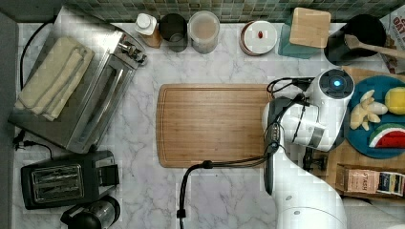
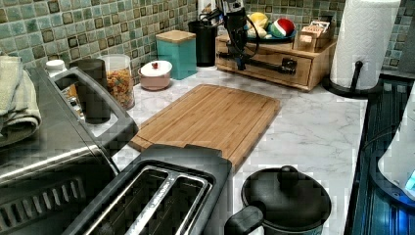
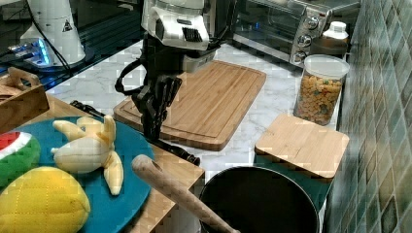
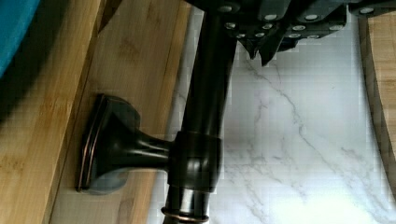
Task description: Close the drawer.
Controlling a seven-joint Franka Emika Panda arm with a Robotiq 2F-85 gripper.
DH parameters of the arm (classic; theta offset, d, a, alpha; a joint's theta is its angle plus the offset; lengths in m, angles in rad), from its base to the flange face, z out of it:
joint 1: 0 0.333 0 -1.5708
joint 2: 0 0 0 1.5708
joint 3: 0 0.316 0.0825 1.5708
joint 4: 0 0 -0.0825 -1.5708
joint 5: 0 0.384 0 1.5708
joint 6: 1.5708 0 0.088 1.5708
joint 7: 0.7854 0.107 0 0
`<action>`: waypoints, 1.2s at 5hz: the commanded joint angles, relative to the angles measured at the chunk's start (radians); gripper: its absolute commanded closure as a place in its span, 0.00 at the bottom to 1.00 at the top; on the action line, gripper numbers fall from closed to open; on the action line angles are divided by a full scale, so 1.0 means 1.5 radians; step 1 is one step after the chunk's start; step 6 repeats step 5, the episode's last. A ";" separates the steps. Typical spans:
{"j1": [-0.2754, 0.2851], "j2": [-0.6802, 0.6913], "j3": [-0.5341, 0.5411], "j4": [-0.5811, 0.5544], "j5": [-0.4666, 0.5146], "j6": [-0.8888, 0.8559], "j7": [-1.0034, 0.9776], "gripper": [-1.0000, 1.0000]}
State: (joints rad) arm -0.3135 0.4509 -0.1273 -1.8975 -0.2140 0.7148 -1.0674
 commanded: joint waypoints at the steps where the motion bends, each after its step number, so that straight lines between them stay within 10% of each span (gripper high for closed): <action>1: -0.107 0.010 -0.113 0.060 -0.034 0.028 -0.004 1.00; 6: -0.100 0.011 -0.120 0.059 -0.030 0.029 -0.007 1.00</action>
